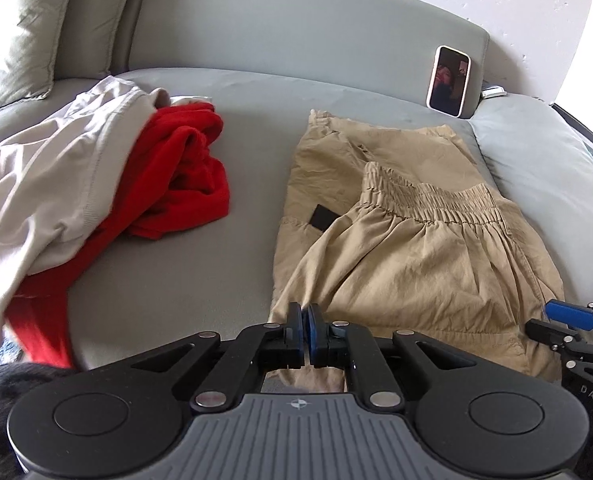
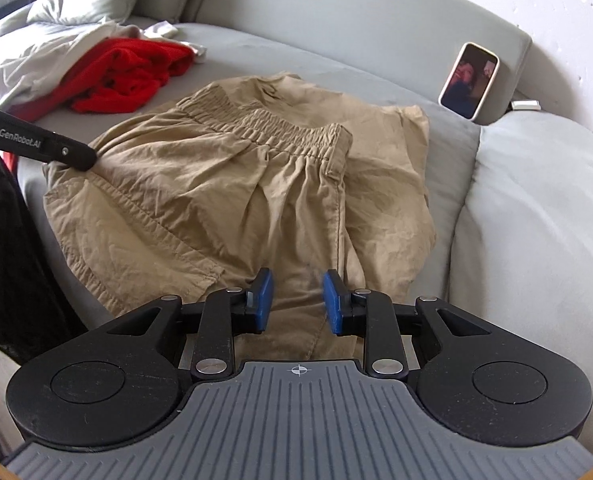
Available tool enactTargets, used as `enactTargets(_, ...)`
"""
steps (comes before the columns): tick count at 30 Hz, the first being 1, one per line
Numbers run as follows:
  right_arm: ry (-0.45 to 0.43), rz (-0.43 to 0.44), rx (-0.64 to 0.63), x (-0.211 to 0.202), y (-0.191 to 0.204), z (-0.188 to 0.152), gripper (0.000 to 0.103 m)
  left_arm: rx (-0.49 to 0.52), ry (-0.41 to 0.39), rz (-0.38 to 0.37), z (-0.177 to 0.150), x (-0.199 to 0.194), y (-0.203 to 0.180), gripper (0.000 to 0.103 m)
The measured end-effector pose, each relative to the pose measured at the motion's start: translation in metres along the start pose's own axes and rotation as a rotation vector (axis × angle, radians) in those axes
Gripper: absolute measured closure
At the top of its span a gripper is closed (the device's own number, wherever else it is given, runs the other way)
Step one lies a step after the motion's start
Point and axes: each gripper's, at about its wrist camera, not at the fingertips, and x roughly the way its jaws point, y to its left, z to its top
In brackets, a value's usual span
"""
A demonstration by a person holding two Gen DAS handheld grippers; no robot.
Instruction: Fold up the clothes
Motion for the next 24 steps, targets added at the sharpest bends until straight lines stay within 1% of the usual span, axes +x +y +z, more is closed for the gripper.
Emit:
enactTargets(6, 0.017, -0.025, 0.023, -0.016, -0.013, -0.007, 0.073, -0.02, 0.02, 0.082, -0.001, -0.02, 0.019, 0.094)
enactTargets(8, 0.023, -0.044, 0.04, -0.024, -0.02, -0.009, 0.073, -0.01, -0.001, 0.059, 0.006, -0.025, 0.015, 0.094)
enactTargets(12, 0.002, -0.034, 0.124, -0.042, -0.038, -0.006, 0.071, 0.012, -0.043, 0.014, 0.02, -0.035, 0.006, 0.094)
enactTargets(14, -0.029, -0.023, 0.171, -0.05, -0.045, 0.0, 0.07, 0.023, -0.064, -0.009, 0.027, -0.039, 0.002, 0.094)
enactTargets(15, -0.05, -0.009, 0.2, -0.052, -0.048, 0.005, 0.067, 0.028, -0.074, -0.02, 0.031, -0.042, -0.001, 0.094)
enactTargets(16, -0.07, 0.005, 0.23, -0.055, -0.051, 0.01, 0.066, 0.034, -0.083, -0.032, 0.035, -0.043, -0.004, 0.092)
enactTargets(20, -0.103, 0.084, 0.351, -0.046, -0.061, 0.031, 0.065, 0.067, -0.078, -0.095, 0.056, -0.03, -0.032, 0.091)
enactTargets(22, -0.103, 0.109, 0.381, -0.035, -0.062, 0.042, 0.066, 0.085, -0.071, -0.119, 0.069, -0.015, -0.045, 0.09)
enactTargets(24, -0.099, 0.126, 0.384, -0.021, -0.059, 0.052, 0.074, 0.099, -0.062, -0.132, 0.081, 0.005, -0.056, 0.09)
